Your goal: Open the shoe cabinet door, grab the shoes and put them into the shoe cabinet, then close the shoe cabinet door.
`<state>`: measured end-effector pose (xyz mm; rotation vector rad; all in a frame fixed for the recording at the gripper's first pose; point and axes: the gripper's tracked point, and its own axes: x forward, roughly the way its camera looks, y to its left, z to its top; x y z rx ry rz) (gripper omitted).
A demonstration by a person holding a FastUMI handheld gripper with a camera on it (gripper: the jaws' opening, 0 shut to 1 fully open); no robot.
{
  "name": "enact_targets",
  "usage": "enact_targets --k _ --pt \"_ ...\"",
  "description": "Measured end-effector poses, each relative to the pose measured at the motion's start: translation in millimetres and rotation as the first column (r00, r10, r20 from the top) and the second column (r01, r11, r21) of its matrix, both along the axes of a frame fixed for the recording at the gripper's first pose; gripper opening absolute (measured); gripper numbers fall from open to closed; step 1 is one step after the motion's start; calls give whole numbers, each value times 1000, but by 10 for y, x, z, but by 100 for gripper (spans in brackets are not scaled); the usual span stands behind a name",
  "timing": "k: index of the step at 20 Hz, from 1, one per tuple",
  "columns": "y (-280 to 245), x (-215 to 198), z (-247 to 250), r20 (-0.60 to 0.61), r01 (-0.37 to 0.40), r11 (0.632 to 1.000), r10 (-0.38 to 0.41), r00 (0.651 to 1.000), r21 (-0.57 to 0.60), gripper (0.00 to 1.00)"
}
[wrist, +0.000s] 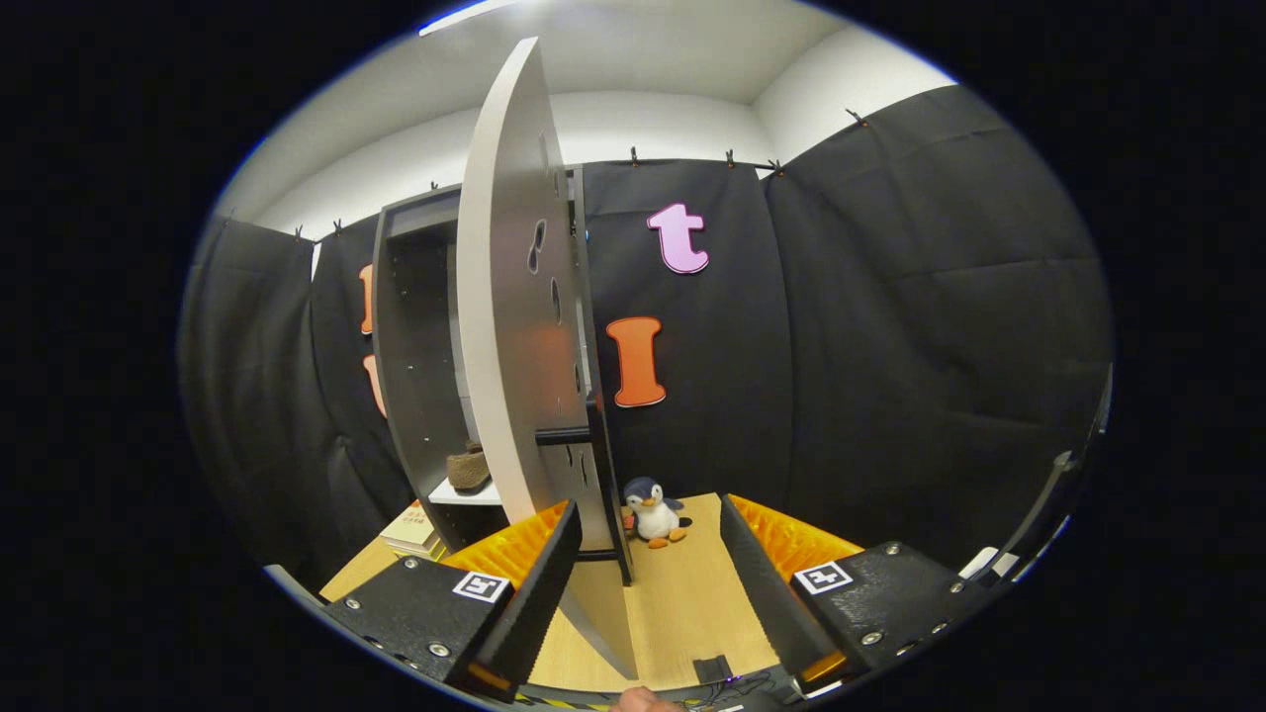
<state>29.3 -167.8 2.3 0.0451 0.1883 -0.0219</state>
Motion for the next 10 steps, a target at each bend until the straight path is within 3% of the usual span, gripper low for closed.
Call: enact_targets --k 10 --pt "999 -53 -55 -36 -23 1000 23 999 2 88"
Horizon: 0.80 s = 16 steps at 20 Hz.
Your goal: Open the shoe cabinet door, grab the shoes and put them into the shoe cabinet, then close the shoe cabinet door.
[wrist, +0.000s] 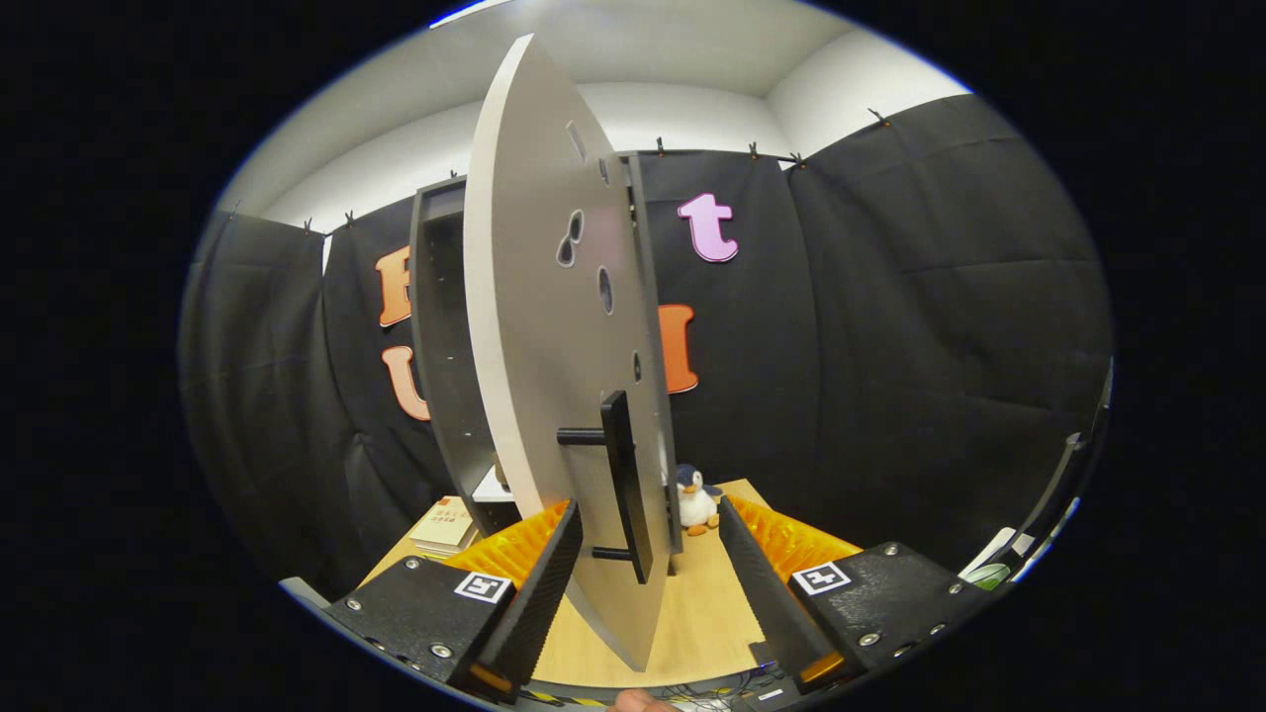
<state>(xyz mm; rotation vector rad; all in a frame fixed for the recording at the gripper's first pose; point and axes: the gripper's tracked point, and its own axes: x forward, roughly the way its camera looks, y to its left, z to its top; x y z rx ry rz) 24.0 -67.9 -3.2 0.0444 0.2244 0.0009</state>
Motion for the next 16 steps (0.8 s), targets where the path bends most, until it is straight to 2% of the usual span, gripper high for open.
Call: enact_targets --k 7,16 --pt "778 187 -21 -11 -32 999 31 999 -25 89" --pt "1910 831 -293 -54 -133 990 130 990 -54 89"
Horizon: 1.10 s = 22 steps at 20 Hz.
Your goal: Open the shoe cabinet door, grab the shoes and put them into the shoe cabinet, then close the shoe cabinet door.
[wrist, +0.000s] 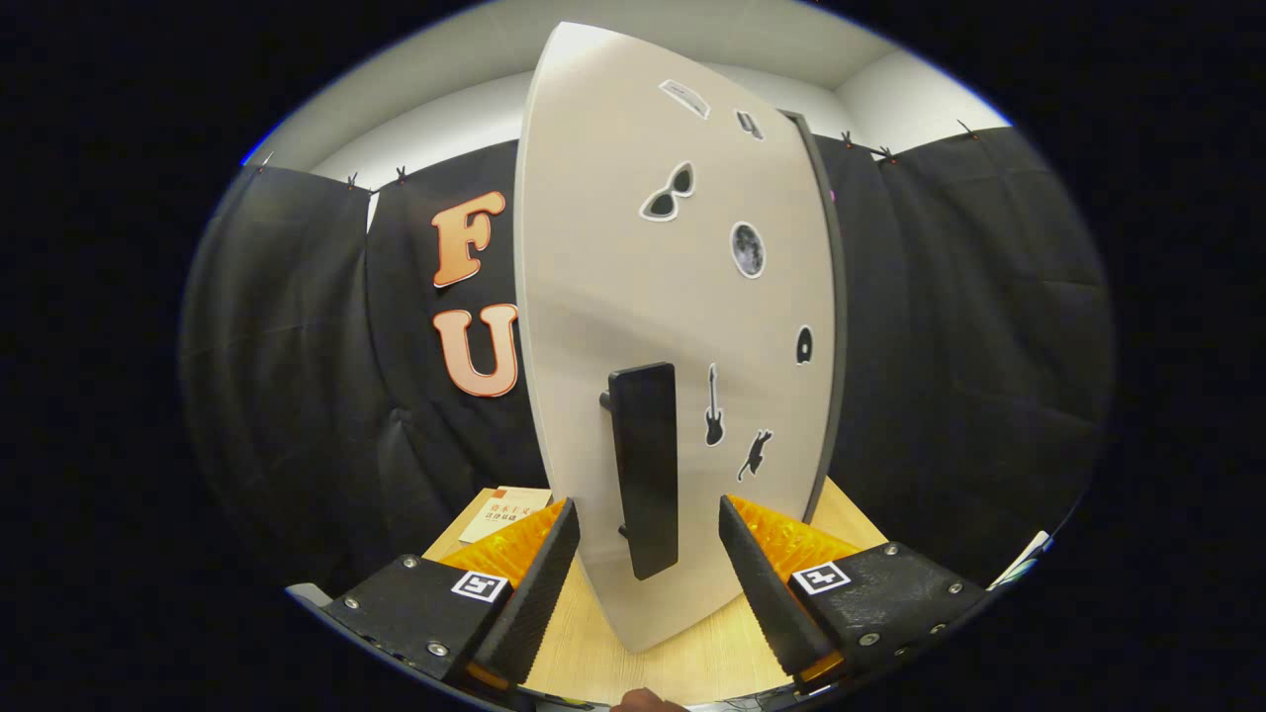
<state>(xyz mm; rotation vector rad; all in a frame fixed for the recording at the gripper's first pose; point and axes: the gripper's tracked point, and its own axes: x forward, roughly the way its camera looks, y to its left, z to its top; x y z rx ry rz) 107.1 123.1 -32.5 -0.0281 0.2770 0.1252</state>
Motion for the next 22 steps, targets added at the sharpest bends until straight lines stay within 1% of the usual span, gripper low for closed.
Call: enact_targets --k 5,9,14,17,22 --pt "173 371 -57 -3 -9 999 8 1000 -47 89" --pt "243 557 -70 -9 -33 999 33 999 -37 89" --pt "372 834 -128 -8 -71 997 71 997 -12 89" --pt "432 959 -183 -27 -87 996 88 996 35 89" --pt "498 1090 -221 -42 -117 990 121 992 79 89"
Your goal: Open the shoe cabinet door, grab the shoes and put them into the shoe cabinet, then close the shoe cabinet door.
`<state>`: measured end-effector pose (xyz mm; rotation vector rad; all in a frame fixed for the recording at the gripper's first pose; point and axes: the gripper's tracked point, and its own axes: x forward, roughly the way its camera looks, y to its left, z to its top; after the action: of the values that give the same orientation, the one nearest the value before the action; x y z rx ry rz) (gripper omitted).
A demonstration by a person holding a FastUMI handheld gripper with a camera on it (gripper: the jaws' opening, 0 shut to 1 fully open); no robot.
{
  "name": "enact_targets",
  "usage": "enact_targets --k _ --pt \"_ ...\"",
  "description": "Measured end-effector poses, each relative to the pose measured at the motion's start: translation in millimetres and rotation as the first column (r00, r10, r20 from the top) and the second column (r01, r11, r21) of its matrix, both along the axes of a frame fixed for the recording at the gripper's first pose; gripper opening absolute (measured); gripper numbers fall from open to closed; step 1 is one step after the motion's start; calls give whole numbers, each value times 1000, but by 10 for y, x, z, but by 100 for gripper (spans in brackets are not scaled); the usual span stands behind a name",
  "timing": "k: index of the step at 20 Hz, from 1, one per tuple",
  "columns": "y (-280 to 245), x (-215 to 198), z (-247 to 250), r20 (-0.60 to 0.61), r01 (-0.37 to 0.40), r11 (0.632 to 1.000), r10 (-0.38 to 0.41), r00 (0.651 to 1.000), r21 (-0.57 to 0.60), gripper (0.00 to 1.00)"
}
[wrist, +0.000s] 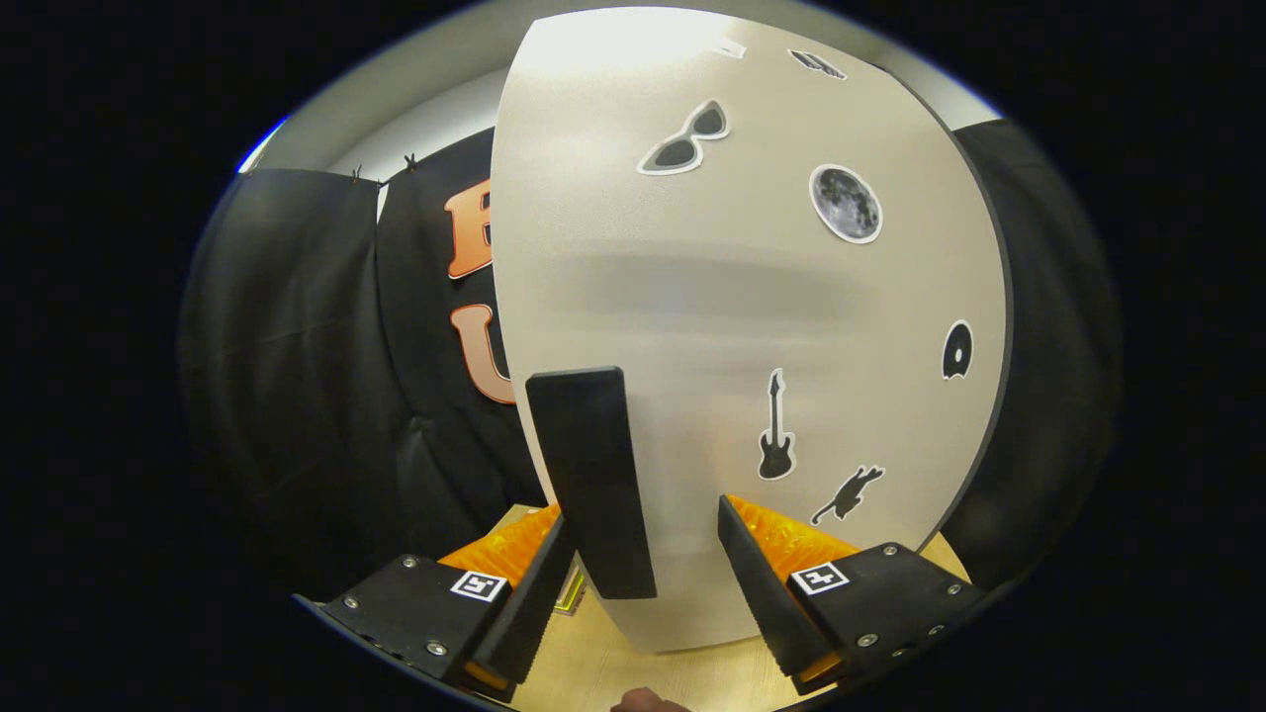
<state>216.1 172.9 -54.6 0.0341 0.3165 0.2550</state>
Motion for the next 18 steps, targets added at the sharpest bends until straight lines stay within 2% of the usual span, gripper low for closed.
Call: enact_targets --k 16,18 --pt "45 146 -5 28 1 1000 -1 1000 -18 88" --pt "69 92 -56 -10 -5 1000 5 1000 -10 88"
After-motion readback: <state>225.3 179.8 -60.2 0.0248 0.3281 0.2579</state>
